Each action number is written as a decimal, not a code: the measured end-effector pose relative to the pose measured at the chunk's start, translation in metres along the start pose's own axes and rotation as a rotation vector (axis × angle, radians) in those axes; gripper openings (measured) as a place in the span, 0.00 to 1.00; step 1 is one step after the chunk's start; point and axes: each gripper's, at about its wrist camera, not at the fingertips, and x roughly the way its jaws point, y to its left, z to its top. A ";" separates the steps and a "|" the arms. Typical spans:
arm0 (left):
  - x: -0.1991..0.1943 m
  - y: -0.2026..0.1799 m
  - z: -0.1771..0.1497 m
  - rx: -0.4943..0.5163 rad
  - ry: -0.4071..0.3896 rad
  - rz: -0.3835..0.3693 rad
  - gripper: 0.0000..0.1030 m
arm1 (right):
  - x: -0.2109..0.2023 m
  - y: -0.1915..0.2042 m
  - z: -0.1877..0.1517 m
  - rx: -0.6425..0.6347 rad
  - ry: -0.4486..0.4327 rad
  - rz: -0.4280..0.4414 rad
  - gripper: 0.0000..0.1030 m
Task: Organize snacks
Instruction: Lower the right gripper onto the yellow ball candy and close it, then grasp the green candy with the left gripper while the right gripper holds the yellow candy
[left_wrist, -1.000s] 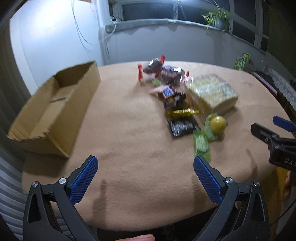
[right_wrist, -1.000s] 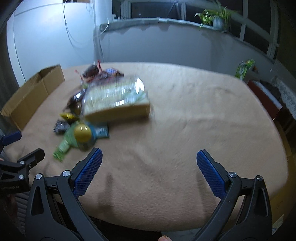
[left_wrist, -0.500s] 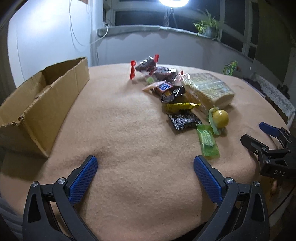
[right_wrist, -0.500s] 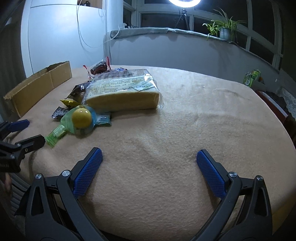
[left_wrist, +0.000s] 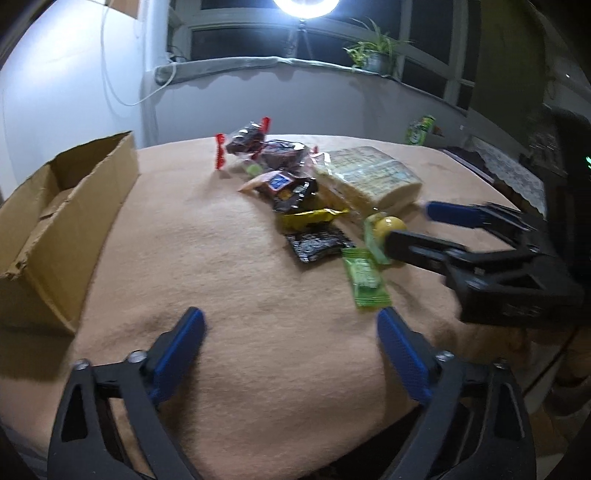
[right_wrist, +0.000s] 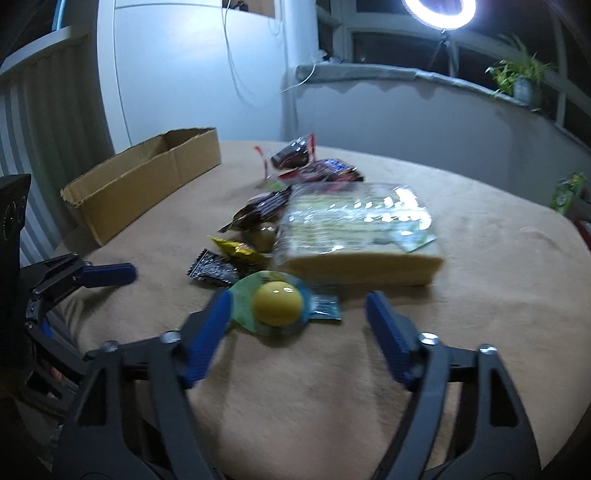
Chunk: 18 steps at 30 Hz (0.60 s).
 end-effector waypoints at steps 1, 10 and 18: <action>0.001 -0.001 0.001 0.006 0.004 -0.007 0.85 | 0.003 0.000 -0.001 0.000 0.006 0.012 0.65; 0.014 -0.027 0.015 0.065 0.022 -0.058 0.60 | -0.010 -0.013 -0.009 0.042 -0.017 0.039 0.34; 0.024 -0.045 0.025 0.052 0.061 -0.066 0.53 | -0.026 -0.040 -0.025 0.106 -0.028 0.015 0.34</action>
